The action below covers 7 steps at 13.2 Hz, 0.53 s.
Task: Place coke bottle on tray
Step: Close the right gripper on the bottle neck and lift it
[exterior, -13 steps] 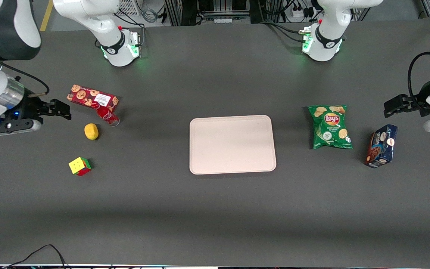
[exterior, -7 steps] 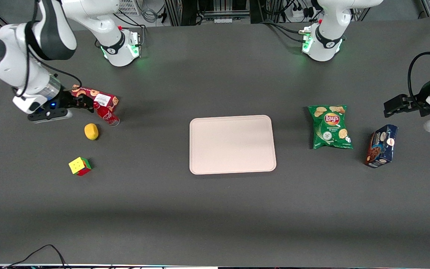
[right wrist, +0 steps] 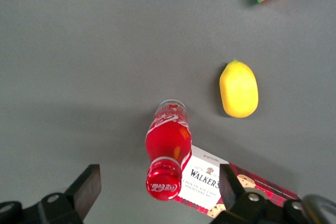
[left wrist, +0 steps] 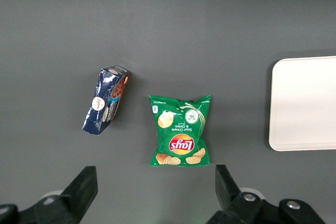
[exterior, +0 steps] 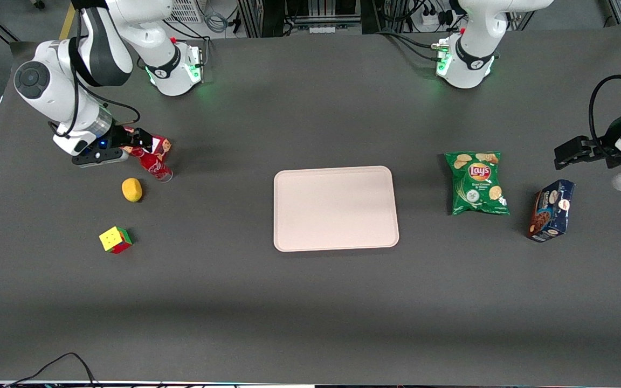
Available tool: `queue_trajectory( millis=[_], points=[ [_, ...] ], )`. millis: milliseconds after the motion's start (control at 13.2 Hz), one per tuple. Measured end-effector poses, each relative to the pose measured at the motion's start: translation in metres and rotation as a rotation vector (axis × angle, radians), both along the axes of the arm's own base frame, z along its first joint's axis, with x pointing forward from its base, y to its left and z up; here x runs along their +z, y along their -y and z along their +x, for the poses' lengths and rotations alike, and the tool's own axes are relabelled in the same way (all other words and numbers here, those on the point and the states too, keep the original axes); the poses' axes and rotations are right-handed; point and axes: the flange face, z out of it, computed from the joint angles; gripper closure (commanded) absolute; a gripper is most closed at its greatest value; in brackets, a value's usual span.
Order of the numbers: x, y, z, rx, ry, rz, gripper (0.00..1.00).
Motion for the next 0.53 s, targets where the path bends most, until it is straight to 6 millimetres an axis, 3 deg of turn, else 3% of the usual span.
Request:
queue_trajectory(
  millis=[377, 528],
  points=[
    [-0.01, 0.0, -0.008, 0.002, -0.022, 0.0, 0.0],
    [-0.014, 0.0, -0.011, 0.002, -0.03, -0.001, 0.07]
  ],
)
